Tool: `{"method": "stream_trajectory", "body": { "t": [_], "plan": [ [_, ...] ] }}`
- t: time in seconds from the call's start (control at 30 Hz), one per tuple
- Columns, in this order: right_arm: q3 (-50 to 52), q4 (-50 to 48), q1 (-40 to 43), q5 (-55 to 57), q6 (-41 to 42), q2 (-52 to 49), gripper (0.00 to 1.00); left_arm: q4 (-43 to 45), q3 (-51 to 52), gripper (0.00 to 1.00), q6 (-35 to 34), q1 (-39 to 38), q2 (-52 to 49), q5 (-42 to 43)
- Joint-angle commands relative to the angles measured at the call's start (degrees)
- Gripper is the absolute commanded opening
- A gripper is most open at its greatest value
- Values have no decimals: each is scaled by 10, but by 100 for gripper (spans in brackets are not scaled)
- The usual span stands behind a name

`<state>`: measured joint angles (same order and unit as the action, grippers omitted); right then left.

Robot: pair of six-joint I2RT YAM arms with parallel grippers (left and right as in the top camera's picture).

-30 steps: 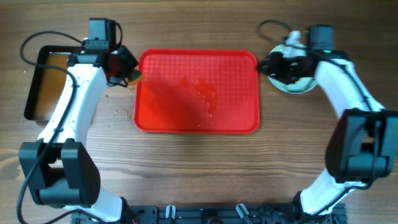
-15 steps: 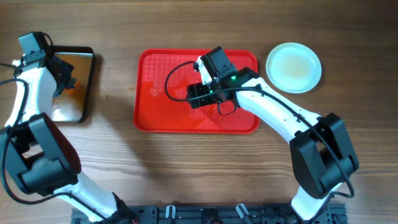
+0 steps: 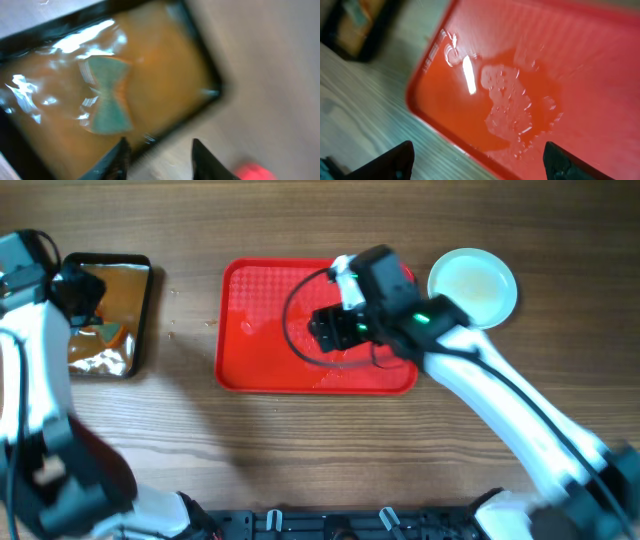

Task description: Clean dirty plates on tray and stack at the side

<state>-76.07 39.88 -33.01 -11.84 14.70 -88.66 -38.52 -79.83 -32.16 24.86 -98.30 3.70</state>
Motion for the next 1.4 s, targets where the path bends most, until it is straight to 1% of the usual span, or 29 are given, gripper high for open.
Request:
{"method": "stream_trajectory", "body": {
  "t": [0.0,0.03,0.07,0.13,0.17,0.2,0.23,0.3,0.33,0.53,0.77,0.87,0.93,0.97,1.07,1.17,1.23,1.37],
  "plan": [
    [0,59,-1,85,-10,129,83,-28,-8,70,4,0,123,213],
    [0,91,-1,109,-8,165,83,-54,-8,100,4,0,150,218],
    [0,126,-1,134,-2,194,83,-81,-8,100,4,0,170,218],
    [0,191,-1,157,4,225,84,-100,-8,100,4,0,184,218],
    [0,224,-1,156,6,228,100,-100,-8,100,4,0,184,218],
    [0,249,-1,146,12,226,100,-100,-8,100,4,0,183,218],
    [0,271,-1,133,39,220,100,-100,-8,100,4,0,183,218],
    [0,268,-1,122,78,210,100,-100,-8,100,4,0,183,218],
    [0,267,-1,122,80,207,100,-100,-8,100,4,0,183,218],
    [0,269,-2,122,80,178,100,-100,-8,100,4,0,183,218],
    [0,268,0,136,78,175,100,-100,-8,100,4,0,183,218],
    [14,234,14,153,72,199,100,-100,-8,100,4,0,183,218],
    [65,179,33,152,63,240,100,-100,-8,100,4,0,183,218],
    [105,148,48,150,63,266,100,-100,-8,100,4,0,183,218],
    [274,-5,123,102,63,379,100,-100,-8,100,4,0,183,218],
    [419,-111,192,57,63,499,100,-100,-8,100,4,0,183,218],
    [505,-153,236,53,65,588,100,-100,-8,100,4,0,183,218],
    [580,-199,288,54,61,715,100,-100,-8,100,4,0,183,218]
  ]
}}
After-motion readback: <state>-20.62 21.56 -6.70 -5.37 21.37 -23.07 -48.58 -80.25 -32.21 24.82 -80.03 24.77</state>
